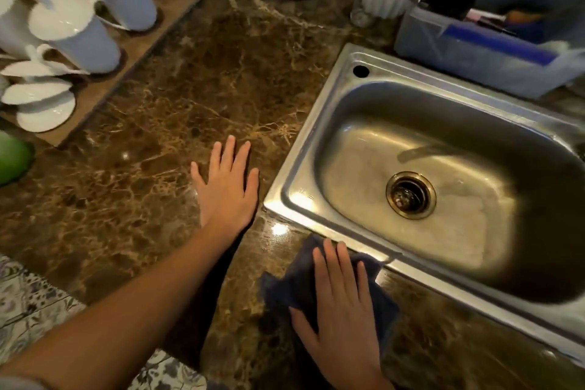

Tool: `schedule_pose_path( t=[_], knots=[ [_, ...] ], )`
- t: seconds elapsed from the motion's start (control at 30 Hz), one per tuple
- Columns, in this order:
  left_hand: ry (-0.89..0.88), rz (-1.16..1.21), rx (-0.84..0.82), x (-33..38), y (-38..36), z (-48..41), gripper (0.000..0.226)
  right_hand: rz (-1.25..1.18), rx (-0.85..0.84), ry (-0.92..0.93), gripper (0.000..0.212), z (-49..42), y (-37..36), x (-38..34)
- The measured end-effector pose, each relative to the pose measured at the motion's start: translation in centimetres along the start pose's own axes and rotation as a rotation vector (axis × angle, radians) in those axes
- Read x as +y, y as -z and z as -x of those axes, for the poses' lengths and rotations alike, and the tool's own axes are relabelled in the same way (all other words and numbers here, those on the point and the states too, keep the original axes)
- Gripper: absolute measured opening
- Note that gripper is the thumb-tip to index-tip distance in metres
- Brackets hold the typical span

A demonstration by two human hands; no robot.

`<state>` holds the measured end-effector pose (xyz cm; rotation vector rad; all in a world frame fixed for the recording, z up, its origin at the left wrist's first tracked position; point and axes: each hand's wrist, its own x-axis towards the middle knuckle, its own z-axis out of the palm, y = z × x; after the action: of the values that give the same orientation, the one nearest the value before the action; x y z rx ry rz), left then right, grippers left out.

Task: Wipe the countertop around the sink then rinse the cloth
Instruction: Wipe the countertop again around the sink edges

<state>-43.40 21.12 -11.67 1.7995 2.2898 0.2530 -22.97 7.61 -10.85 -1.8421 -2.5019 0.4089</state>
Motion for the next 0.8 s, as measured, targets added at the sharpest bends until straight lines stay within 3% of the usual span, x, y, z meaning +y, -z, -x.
schedule_pose_path(
  t=[0.33, 0.5, 0.6, 0.7, 0.8],
  knots=[
    [-0.003, 0.005, 0.016, -0.5, -0.4, -0.2, 0.052, -0.009, 0.056, -0.110, 0.074, -10.8, 1.0, -2.8],
    [0.004, 0.021, 0.003, -0.5, -0.5, -0.3, 0.054, -0.338, 0.121, -0.449, 0.072, -21.9, 2.1, -3.0],
    [-0.002, 0.011, 0.009, -0.6, -0.7, -0.3, 0.053, -0.468, 0.253, -0.603, 0.073, -29.0, 3.5, -0.2],
    [0.005, 0.001, 0.017, -0.6, -0.9, -0.3, 0.052, -0.446, 0.273, -0.684, 0.071, -32.8, 4.8, 1.5],
    [0.000, 0.001, 0.009, -0.4, -0.9, -0.4, 0.051, -0.526, 0.286, -0.695, 0.071, -30.8, 4.3, 0.0]
  ],
)
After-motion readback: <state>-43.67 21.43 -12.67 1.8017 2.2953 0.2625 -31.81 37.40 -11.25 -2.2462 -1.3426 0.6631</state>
